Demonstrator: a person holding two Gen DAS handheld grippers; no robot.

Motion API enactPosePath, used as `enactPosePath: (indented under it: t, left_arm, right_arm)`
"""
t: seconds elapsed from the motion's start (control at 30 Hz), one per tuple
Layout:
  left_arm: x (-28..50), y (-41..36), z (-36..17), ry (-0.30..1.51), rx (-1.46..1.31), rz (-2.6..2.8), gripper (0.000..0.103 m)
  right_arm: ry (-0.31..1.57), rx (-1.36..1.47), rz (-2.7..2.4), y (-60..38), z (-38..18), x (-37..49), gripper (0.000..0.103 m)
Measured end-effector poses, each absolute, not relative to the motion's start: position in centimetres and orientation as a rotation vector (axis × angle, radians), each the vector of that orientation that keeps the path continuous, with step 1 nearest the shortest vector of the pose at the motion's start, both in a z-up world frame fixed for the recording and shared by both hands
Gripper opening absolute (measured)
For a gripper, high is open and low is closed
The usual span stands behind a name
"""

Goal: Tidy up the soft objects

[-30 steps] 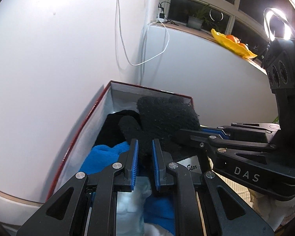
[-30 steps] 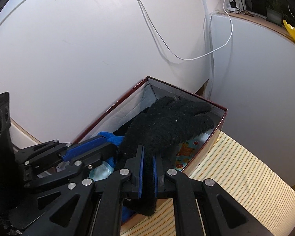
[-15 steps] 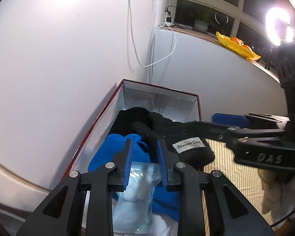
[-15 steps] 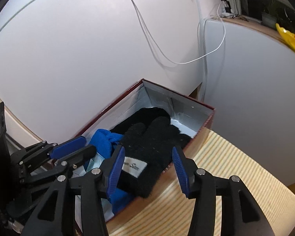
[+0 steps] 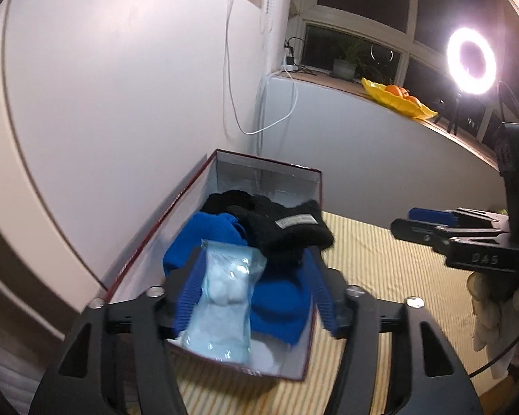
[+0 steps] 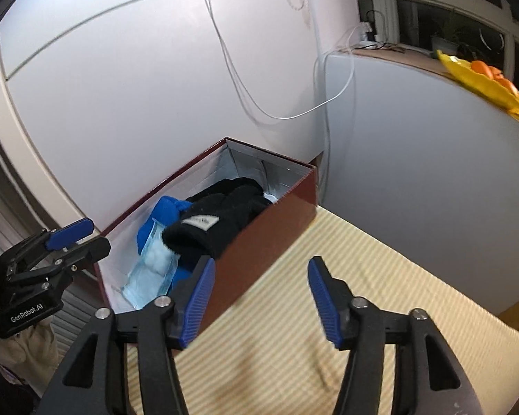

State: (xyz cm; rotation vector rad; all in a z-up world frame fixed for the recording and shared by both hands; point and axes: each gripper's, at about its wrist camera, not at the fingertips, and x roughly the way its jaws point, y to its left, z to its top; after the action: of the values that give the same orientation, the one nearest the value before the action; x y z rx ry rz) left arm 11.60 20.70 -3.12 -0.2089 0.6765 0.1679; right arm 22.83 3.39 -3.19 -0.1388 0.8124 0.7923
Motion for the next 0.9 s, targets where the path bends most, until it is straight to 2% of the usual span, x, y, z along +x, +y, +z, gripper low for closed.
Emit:
enactPosePath:
  t: [0.1, 0.23, 0.37, 0.77, 0.83, 0.9]
  left_arm:
    - [9.8, 19.7, -3.0, 0.661, -0.219, 0.175, 0.067]
    - [7.2, 18.4, -2.7, 0.618, -0.24, 0.195, 0.072]
    - [4.7, 17.0, -1.5, 0.561, -0.236, 0.238, 0.072]
    - [0.7, 13.8, -0.1, 0.516, -0.191, 0.271, 0.073]
    - [0.6, 13.4, -0.1, 0.517, -0.184, 0.267, 0.079]
    - [0.6, 13.0, -0.1, 0.517, -0.186, 0.263, 0.08]
  right_arm:
    - [0.769, -0.117, 0.779, 1.0, -2.7, 20.9, 0.064]
    - [0.711, -0.132, 0.758, -1.2, -2.1, 17.6, 0.066]
    - [0.652, -0.164, 0.726, -2.8, -1.7, 14.3, 0.07]
    - [0.63, -0.097, 0.667, -7.1, -2.1, 9.1, 0.071]
    - [0.625, -0.124, 0.66, -7.1, -2.1, 8.7, 0.071]
    - [0.618, -0.129, 0.652, -7.3, -2.1, 8.4, 0.071]
